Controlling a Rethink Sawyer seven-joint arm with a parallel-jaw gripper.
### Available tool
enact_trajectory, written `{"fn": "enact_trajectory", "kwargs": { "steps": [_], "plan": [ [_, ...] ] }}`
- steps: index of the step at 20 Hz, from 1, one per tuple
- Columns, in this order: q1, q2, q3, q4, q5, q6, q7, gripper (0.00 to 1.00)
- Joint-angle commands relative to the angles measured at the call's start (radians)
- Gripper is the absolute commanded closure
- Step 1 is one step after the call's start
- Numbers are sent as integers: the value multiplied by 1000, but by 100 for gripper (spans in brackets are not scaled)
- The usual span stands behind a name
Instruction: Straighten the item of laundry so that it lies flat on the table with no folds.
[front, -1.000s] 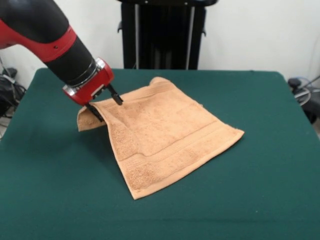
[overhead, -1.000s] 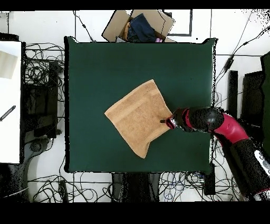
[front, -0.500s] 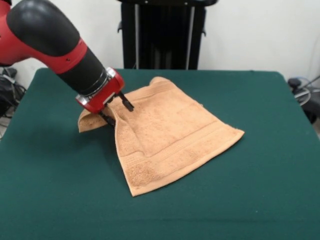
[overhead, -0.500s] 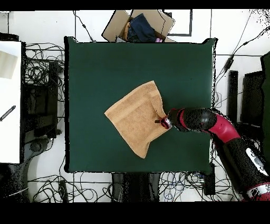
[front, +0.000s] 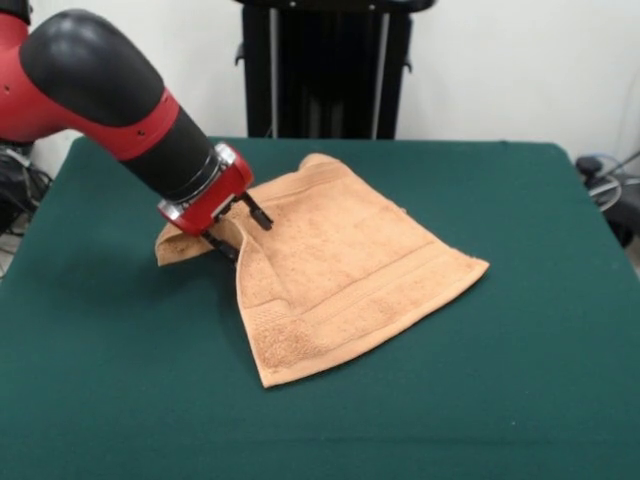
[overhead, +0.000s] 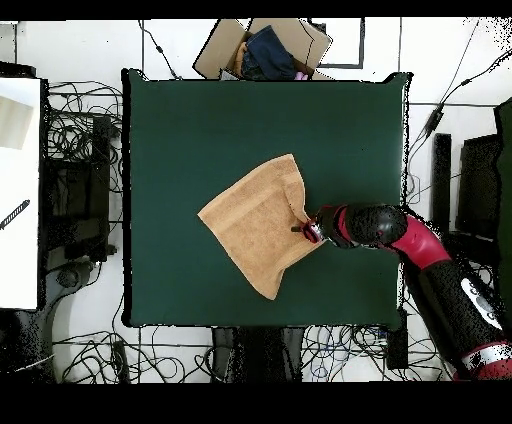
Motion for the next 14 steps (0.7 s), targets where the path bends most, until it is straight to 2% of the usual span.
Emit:
{"fn": "enact_trajectory", "kwargs": {
  "steps": [1, 6, 11, 14],
  "plan": [
    [37, 78, -83, -97, -58, -32, -2, 0],
    [57, 60, -87, -82, -62, -42, 34, 0],
    [99, -45, -110, 48, -66, -117, 187, 0],
    [120, -81, -125, 101, -64, -164, 240, 0]
  ]
}}
